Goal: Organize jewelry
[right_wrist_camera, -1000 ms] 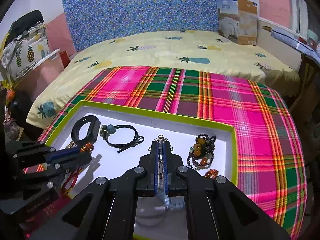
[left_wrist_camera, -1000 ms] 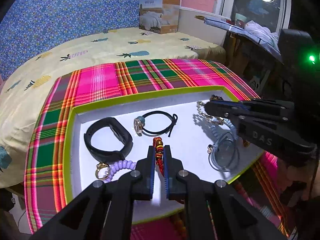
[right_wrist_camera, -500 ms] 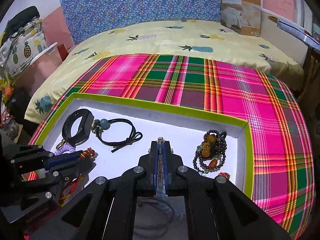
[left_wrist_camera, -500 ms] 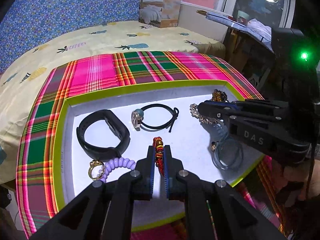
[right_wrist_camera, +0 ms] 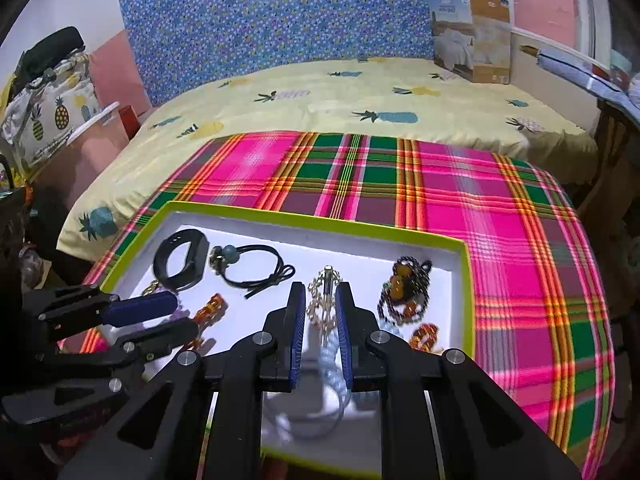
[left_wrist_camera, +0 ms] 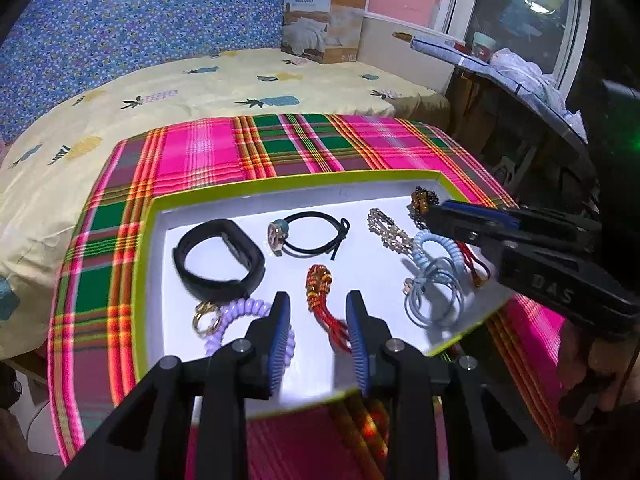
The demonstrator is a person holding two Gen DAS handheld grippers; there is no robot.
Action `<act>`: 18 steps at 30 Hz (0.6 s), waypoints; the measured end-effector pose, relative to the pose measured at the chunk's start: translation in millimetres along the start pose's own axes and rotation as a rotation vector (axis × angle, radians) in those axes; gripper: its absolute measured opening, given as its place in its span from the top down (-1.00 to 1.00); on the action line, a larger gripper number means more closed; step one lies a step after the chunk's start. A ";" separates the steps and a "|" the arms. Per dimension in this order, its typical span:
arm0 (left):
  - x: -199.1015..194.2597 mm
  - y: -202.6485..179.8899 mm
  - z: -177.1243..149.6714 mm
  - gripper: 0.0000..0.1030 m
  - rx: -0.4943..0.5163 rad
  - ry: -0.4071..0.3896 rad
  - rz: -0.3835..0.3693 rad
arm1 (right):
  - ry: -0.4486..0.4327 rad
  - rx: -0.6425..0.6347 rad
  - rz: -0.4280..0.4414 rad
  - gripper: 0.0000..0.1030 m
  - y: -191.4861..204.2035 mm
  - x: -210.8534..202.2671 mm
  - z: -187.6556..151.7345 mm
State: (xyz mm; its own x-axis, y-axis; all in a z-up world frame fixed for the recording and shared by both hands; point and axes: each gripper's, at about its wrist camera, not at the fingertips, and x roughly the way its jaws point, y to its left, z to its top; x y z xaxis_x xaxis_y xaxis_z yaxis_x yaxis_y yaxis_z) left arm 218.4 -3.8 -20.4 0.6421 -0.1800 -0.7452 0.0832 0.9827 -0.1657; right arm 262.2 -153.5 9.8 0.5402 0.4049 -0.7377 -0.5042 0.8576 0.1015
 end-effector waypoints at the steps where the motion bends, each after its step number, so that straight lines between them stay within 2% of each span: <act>1: -4.3 -0.2 -2.0 0.42 -0.002 -0.004 0.001 | -0.004 0.003 -0.001 0.70 0.8 -5.2 -2.3; 18: -84.7 -22.1 -55.4 0.41 0.008 -0.063 0.049 | -0.058 0.030 -0.009 0.69 30.9 -92.6 -67.2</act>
State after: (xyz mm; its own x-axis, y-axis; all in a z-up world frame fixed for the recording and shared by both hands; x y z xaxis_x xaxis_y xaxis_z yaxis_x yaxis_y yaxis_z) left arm 119.9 -12.7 10.6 0.6920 -0.1290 -0.7103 0.0568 0.9906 -0.1246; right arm 151.3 -185.8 36.4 0.5833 0.4139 -0.6989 -0.4789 0.8702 0.1157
